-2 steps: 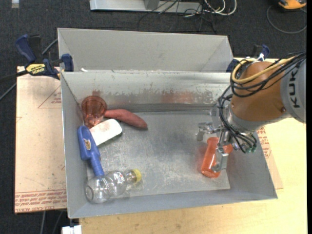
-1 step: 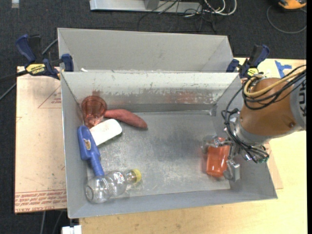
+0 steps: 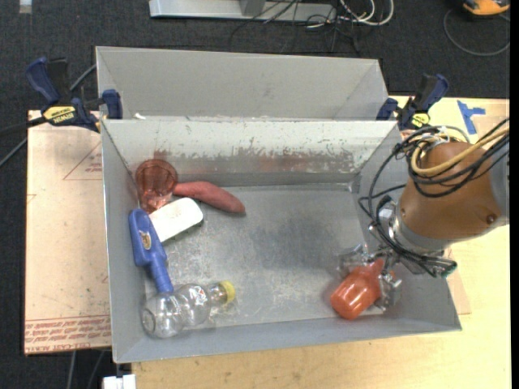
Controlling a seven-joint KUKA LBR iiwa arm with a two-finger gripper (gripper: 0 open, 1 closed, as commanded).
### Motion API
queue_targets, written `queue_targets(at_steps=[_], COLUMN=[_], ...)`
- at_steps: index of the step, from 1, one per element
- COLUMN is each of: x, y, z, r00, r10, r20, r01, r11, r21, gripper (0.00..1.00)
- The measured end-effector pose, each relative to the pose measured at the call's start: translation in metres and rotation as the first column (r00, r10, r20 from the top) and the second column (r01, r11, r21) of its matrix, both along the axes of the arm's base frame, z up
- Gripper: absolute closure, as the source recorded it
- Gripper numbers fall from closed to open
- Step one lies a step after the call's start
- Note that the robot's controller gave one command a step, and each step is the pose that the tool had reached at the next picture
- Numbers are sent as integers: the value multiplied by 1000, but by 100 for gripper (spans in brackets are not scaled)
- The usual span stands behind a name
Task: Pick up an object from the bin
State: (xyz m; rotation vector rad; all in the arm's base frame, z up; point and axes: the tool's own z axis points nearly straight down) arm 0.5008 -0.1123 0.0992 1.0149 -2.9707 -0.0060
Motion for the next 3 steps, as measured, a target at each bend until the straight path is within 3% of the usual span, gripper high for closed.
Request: queue_targets(at_steps=[3], x=[0], y=[0], z=[0], r00=[1000], r10=[0], r20=[-1], r01=[0], r11=[1000], r21=[0], gripper=[100])
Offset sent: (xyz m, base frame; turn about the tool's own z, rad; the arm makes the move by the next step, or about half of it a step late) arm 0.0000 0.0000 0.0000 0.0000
